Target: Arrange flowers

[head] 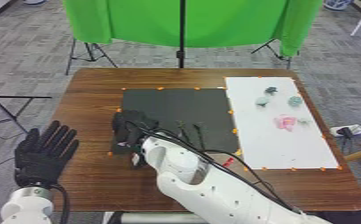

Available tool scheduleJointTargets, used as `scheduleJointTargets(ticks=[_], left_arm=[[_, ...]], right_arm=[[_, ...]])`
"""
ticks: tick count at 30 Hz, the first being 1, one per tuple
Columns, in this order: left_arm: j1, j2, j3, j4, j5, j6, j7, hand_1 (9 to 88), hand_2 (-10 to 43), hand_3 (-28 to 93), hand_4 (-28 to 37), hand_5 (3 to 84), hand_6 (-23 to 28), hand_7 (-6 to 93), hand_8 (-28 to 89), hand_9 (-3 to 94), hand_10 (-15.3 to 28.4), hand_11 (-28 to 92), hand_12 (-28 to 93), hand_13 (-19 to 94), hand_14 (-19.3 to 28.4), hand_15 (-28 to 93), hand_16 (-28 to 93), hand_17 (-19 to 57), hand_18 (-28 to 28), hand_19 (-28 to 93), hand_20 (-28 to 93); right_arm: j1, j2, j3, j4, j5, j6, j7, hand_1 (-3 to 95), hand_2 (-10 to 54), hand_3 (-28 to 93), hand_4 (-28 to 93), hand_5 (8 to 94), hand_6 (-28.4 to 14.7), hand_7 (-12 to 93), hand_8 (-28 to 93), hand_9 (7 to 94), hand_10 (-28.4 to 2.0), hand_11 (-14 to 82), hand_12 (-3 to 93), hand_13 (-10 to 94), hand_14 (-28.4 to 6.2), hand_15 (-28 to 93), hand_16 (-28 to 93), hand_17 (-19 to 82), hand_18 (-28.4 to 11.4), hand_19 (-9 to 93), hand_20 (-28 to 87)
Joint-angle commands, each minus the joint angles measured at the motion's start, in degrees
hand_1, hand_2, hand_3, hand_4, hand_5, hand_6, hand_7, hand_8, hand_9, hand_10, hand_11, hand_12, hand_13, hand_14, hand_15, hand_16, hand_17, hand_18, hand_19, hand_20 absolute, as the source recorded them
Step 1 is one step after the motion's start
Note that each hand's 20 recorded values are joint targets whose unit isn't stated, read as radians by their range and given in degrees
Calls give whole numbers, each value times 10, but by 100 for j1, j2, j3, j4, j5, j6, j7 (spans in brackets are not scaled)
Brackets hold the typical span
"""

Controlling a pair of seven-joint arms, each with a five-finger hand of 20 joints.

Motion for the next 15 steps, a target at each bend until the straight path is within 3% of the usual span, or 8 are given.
scheduleJointTargets(ticks=[1, 5, 9, 15], left_arm=[[45, -15, 22, 53, -28, -113, -52, 251, 168, 762, -283, 449, 95, 117, -88, 372, 152, 192, 105, 271, 148, 361, -52, -53, 127, 302, 161], [9, -11, 39, 68, 66, -81, -95, 251, 168, 763, -283, 449, 96, 120, -88, 372, 152, 195, 106, 271, 148, 361, -53, -54, 127, 304, 160], [-13, -6, 58, 84, 45, -103, -113, 253, 168, 762, -283, 452, 96, 125, -88, 372, 153, 196, 107, 270, 148, 363, -53, -55, 128, 306, 160], [-49, -4, 85, 111, 28, -131, -100, 252, 167, 763, -283, 453, 96, 128, -90, 373, 153, 198, 108, 271, 148, 364, -53, -55, 128, 307, 158]], right_arm=[[-20, -46, 38, -29, -13, 84, 272, 567, -95, 722, -283, 640, -25, 208, -84, 635, -139, 178, 171, 601, -105, 573, 384, 296, -221, 842, 494], [-21, -73, 39, -6, -35, 278, 435, 561, -95, 724, -283, 629, -29, 203, -131, 627, -141, 177, 167, 596, -110, 582, 374, 296, -223, 845, 491], [3, -89, 31, -29, 94, 440, 582, 492, -95, 761, -283, 614, -38, 193, -128, 620, -149, 177, 165, 589, -127, 637, 271, 294, -228, 848, 488], [37, -70, -11, -101, 96, 494, 651, 428, -95, 744, -283, 610, -50, 183, -123, 615, -161, 178, 164, 583, -140, 655, 246, 292, -232, 852, 487]])
